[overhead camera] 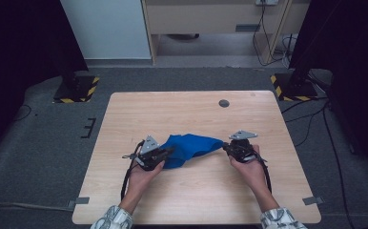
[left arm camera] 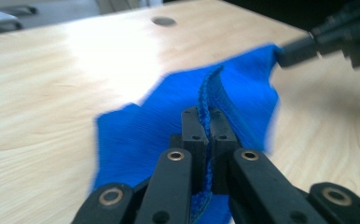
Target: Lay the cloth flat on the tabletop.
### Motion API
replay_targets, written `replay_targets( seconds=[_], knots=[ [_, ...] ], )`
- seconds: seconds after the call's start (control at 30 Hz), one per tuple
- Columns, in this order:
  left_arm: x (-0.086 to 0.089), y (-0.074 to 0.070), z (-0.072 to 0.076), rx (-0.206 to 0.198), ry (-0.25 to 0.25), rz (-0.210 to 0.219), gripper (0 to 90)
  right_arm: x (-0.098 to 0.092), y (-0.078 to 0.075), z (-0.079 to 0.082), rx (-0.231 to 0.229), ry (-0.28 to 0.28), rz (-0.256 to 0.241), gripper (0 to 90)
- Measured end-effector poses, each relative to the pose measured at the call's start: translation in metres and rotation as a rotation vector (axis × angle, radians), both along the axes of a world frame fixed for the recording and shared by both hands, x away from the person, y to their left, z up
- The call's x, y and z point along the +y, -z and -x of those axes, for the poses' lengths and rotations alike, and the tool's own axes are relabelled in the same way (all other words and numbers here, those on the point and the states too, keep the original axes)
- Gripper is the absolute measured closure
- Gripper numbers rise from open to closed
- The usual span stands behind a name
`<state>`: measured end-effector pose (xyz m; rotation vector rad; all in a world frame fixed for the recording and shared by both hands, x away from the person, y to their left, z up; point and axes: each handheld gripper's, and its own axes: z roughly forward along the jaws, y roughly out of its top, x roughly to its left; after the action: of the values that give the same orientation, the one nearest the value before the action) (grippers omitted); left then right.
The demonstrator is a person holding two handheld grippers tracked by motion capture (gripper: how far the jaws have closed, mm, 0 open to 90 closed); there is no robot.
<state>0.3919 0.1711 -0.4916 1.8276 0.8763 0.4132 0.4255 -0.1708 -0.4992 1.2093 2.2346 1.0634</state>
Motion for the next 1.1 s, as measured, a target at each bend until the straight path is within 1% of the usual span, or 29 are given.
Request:
replay_targets(
  seconds=[0.03, 0.13, 0.17, 0.2, 0.27, 0.3, 0.33, 0.37, 0.4, 0.53, 0.57, 0.6, 0.63, 0.7, 0.73, 0.8, 0.93, 0.97, 1.03, 1.1],
  knots=[
    [0.005, -0.002, 0.0, -0.008, -0.02, 0.015, 88.0, 0.0, 0.0, 0.0, -0.001, 0.0, -0.001, 87.5],
    [0.014, -0.006, 0.0, -0.03, -0.061, 0.035, 88.0, 0.0, -0.001, 0.0, -0.001, 0.0, -0.002, 87.5],
    [0.018, -0.008, 0.0, -0.044, -0.081, 0.031, 88.0, 0.0, -0.001, 0.0, -0.003, -0.003, -0.005, 87.4],
    [0.018, -0.008, 0.0, -0.044, -0.081, 0.031, 88.0, 0.0, -0.001, 0.0, -0.004, -0.003, -0.006, 87.3],
    [0.024, -0.008, 0.0, -0.046, -0.102, 0.043, 88.0, 0.0, 0.0, -0.001, -0.005, -0.011, -0.005, 87.1],
    [0.029, -0.009, -0.001, -0.047, -0.124, 0.054, 88.0, 0.0, 0.001, -0.001, -0.007, -0.014, -0.004, 87.0],
    [0.031, -0.009, -0.001, -0.047, -0.135, 0.06, 88.0, 0.0, 0.001, -0.001, -0.008, -0.015, -0.005, 87.0],
    [0.031, -0.009, -0.001, -0.047, -0.135, 0.06, 88.1, 0.0, 0.001, -0.001, -0.005, -0.015, -0.008, 87.1],
    [0.036, -0.009, -0.002, -0.047, -0.155, 0.064, 88.1, 0.0, 0.002, -0.002, -0.008, -0.02, -0.008, 87.2],
    [0.044, -0.011, -0.003, -0.052, -0.185, 0.076, 88.2, 0.002, 0.002, -0.001, -0.016, -0.026, -0.011, 87.5],
    [0.045, -0.011, -0.003, -0.052, -0.188, 0.076, 88.2, 0.002, 0.002, -0.001, -0.018, -0.029, -0.012, 87.5],
    [0.045, -0.011, -0.003, -0.056, -0.192, 0.067, 88.2, 0.002, 0.001, -0.001, -0.021, -0.028, -0.013, 87.6],
    [0.045, -0.011, -0.004, -0.063, -0.195, 0.045, 88.3, 0.001, 0.001, -0.001, -0.028, -0.03, -0.013, 87.7],
    [0.042, -0.012, -0.007, -0.061, -0.188, 0.042, 88.2, 0.0, -0.001, 0.0, -0.028, -0.026, -0.026, 87.8],
    [0.04, -0.013, -0.008, -0.064, -0.185, 0.035, 88.2, -0.001, -0.002, -0.001, -0.034, -0.026, -0.028, 87.8],
    [0.038, -0.014, -0.011, -0.056, -0.178, 0.025, 88.2, -0.002, -0.005, -0.001, -0.037, -0.024, -0.031, 87.8],
    [0.038, -0.018, -0.02, -0.029, -0.19, 0.047, 88.2, -0.005, -0.013, -0.003, -0.052, -0.03, -0.044, 87.8],
    [0.038, -0.018, -0.02, -0.029, -0.19, 0.047, 88.2, -0.005, -0.013, -0.003, -0.052, -0.03, -0.044, 87.8],
    [0.036, -0.019, -0.026, -0.014, -0.178, 0.04, 88.2, -0.007, -0.018, -0.006, -0.055, -0.04, -0.041, 87.8],
    [0.034, -0.019, -0.029, -0.001, -0.168, 0.051, 88.2, -0.009, -0.019, -0.008, -0.056, -0.043, -0.04, 87.8]
  ],
)
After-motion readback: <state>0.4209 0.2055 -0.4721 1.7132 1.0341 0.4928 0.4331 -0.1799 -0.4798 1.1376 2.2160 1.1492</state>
